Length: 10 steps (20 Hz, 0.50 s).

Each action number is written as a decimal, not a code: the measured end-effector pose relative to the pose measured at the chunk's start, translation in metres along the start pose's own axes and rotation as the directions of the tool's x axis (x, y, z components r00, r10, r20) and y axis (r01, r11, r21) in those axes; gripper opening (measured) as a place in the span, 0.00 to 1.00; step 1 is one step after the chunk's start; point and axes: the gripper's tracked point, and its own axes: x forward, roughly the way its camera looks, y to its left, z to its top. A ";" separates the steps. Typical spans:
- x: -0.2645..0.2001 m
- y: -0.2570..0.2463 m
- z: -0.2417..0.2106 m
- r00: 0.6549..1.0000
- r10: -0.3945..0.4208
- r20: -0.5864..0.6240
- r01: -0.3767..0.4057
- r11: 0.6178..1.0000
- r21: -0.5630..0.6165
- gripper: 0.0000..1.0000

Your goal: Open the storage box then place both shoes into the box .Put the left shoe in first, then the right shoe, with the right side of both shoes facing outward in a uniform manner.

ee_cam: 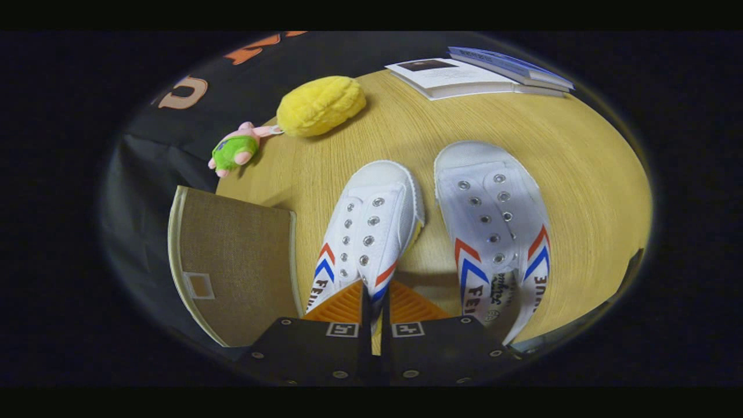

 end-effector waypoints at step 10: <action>-0.065 0.050 0.037 0.979 0.161 0.124 -0.166 0.986 0.029 0.04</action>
